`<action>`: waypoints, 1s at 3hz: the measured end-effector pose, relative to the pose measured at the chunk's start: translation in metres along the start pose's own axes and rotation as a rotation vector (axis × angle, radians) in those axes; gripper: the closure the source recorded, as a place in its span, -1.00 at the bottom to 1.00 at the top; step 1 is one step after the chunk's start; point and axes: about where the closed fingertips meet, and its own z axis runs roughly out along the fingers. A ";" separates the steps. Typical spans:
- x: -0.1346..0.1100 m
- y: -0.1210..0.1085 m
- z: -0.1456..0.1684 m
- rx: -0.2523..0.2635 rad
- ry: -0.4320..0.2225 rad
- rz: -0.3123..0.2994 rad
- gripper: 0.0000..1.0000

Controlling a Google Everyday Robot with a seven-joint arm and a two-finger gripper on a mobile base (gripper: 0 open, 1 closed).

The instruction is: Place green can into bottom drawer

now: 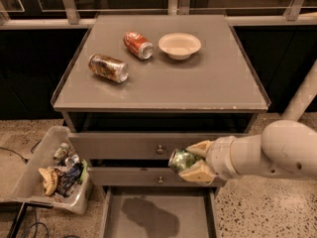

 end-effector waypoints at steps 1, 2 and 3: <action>0.028 0.014 0.057 -0.033 0.010 0.046 1.00; 0.056 0.025 0.099 -0.007 0.011 0.054 1.00; 0.088 0.028 0.127 0.066 0.000 0.042 1.00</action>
Offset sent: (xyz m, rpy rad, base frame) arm 0.0108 0.0385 -0.1744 0.0034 -0.0038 -0.0886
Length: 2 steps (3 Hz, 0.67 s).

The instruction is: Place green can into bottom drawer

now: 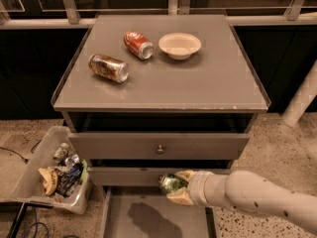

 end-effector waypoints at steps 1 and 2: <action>0.035 -0.017 0.024 0.094 0.017 -0.002 1.00; 0.034 -0.015 0.024 0.090 0.017 -0.005 1.00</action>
Offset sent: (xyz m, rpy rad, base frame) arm 0.0105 -0.0123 -0.0332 -0.0289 -0.0387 -0.0433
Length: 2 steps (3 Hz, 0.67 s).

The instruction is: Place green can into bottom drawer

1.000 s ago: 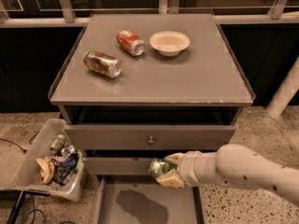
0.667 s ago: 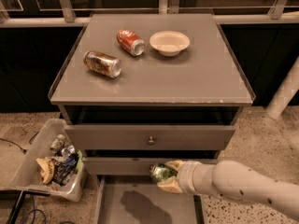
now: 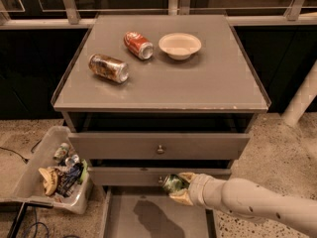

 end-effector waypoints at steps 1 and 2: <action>0.008 0.008 0.017 -0.038 -0.035 0.009 1.00; 0.029 0.010 0.047 -0.067 -0.115 0.001 1.00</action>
Offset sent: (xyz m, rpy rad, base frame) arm 0.0116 0.0121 -0.1221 0.2252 -0.0133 0.1201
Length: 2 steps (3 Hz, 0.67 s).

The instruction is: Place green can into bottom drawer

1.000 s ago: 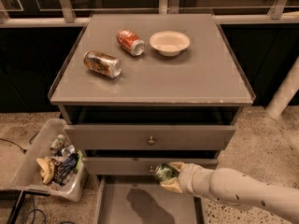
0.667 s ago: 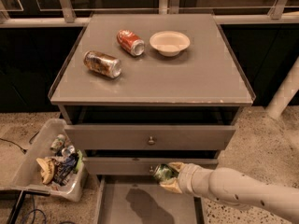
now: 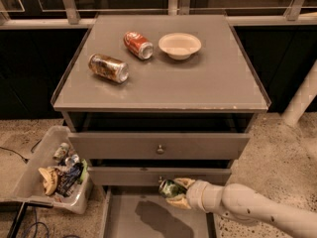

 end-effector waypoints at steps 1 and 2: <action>0.031 0.009 0.032 -0.010 -0.060 -0.010 1.00; 0.063 0.024 0.059 -0.068 -0.050 -0.042 1.00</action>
Offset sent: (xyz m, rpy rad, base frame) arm -0.0106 0.0131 -0.1480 0.0006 0.0289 0.1778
